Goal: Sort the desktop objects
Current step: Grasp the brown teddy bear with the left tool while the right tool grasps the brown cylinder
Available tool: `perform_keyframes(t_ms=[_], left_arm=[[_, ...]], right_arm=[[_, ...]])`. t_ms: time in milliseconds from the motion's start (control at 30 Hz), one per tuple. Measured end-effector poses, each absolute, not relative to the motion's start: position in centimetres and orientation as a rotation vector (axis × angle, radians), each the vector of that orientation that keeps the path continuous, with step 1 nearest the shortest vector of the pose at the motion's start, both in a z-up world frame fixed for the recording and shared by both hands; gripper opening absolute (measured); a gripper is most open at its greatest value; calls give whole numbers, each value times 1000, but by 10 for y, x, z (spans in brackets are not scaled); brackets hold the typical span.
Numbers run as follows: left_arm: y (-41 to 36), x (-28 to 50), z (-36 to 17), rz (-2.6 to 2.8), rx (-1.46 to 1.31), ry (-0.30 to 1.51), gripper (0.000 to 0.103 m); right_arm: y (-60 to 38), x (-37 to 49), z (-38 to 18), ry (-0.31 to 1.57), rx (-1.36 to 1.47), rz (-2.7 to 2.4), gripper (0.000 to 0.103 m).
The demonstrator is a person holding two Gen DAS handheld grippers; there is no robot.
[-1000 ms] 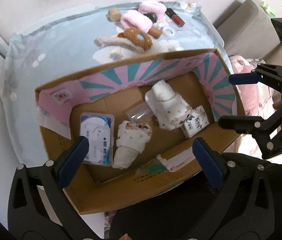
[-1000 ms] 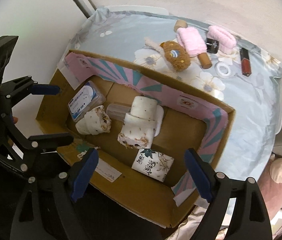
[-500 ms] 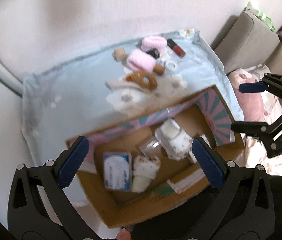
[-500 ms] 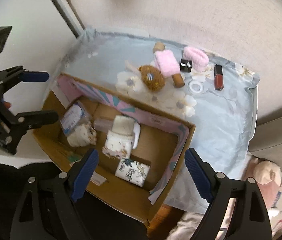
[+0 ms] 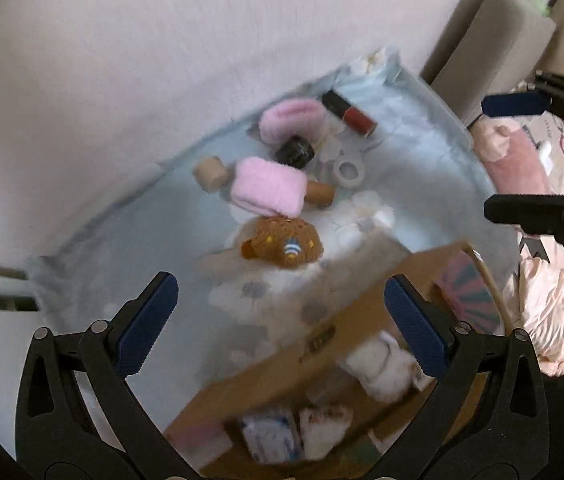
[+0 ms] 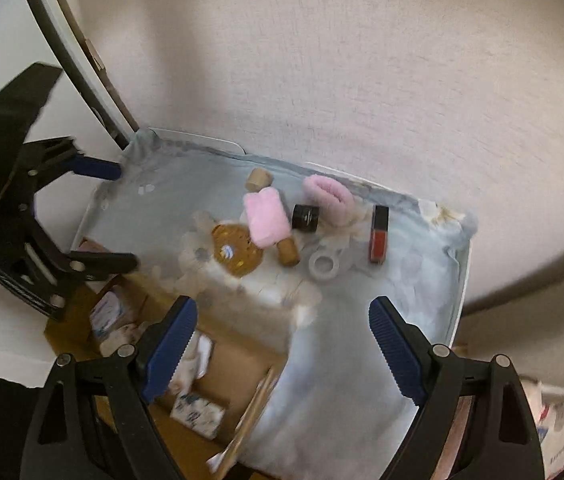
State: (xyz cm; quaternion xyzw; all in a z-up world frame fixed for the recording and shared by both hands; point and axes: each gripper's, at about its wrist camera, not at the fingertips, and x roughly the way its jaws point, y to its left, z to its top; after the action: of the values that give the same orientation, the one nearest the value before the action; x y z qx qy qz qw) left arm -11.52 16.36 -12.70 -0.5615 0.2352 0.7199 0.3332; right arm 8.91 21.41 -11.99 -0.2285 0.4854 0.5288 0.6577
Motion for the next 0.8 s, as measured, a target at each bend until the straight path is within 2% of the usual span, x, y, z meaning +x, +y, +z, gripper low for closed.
perform_keyframes(t_ms=[133,233,367,633,800], left_arm=[[178,-128,-179,1827,-1579,611,103],[184,-134,-209,1796,-1646,625,102],[187,-140,-233,1765,-1710,606,99],[194,-139,-248,1742,-1742,648,98],[193,-138,-254,1733,-1772,666,90]], right_arm=[[240,101,-159,1074,-587,1249,85],[257,106,-198,1078,-640,1306,71],[275,109,-248,1105,-665,1374,62],[289,96,-273,1051,-705,1422,61],[297,94,-276,1034,-724,1445,54]])
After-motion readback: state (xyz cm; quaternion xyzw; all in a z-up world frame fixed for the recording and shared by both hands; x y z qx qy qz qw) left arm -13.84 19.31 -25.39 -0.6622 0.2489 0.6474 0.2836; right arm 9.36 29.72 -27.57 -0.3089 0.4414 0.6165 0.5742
